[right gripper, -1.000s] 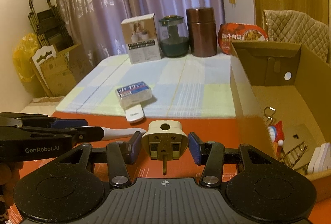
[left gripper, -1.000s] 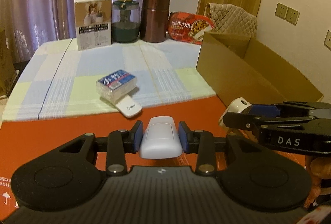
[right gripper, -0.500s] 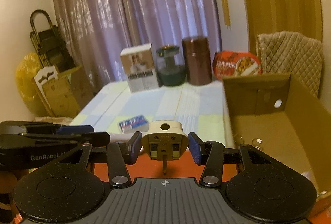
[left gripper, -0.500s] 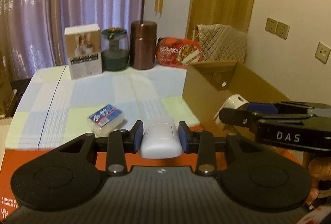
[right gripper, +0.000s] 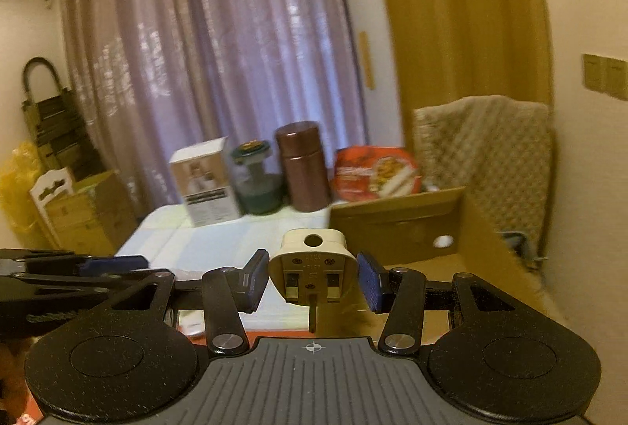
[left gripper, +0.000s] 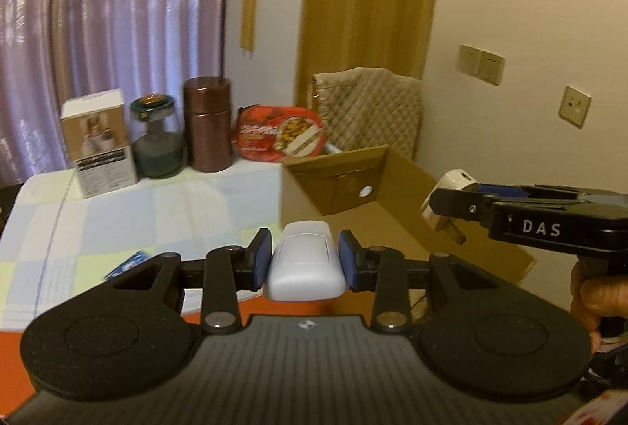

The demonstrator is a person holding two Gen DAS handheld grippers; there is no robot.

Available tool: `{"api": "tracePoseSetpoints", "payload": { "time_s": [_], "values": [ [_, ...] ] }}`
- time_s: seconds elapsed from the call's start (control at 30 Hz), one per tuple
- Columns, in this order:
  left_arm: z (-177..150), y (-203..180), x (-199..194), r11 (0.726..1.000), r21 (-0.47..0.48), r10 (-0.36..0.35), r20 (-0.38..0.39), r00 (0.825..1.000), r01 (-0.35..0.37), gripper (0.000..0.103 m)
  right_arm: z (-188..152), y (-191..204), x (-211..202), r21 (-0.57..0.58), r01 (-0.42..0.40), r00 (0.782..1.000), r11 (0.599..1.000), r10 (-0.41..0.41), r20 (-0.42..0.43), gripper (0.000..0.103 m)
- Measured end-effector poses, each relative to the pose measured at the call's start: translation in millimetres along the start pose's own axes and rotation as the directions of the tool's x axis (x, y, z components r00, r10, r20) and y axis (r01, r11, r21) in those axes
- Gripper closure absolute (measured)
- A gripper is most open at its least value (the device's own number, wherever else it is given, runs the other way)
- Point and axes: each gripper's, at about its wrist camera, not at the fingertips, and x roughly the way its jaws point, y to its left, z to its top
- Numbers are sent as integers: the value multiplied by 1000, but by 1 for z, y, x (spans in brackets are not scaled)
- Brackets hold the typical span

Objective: Organize rigid objects
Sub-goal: 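Carry the plug adapter and white bar into the cardboard box, then open both tools to release the plug and bar into the box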

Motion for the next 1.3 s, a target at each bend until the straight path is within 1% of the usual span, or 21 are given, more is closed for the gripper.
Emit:
{"api": "tracePoseSetpoints", "payload": {
  "time_s": [0.2,0.37,0.63,0.73,0.8,0.9,1.13,1.3],
  "values": [
    [5,-36,20,998,27,-56,-15,998,56,71,-2,-46,-12,47,76,997,996,-75,-22,57],
    [1,-61,37,995,48,-84,-47,995,86,71,-10,-73,-17,74,105,994,992,-102,-39,57],
    [-9,-79,61,991,76,-107,-98,989,114,71,-18,-94,-17,106,116,992,988,-111,-54,57],
    [-10,-83,66,989,85,-109,-106,988,118,71,-21,-97,-17,114,118,992,986,-112,-56,57],
    [-12,-86,67,986,97,-124,-105,987,134,72,-22,-99,-17,118,119,992,986,-113,-58,57],
    [-12,-87,64,987,114,-104,-91,990,114,71,-23,-101,-16,121,119,992,986,-112,-62,57],
    [-10,-63,55,999,28,-38,-78,996,40,71,-25,-101,-17,125,113,992,986,-106,-64,57],
    [-11,-52,50,1000,9,-16,-86,996,17,71,-26,-98,-15,126,106,993,986,-97,-73,57]
  ]
}}
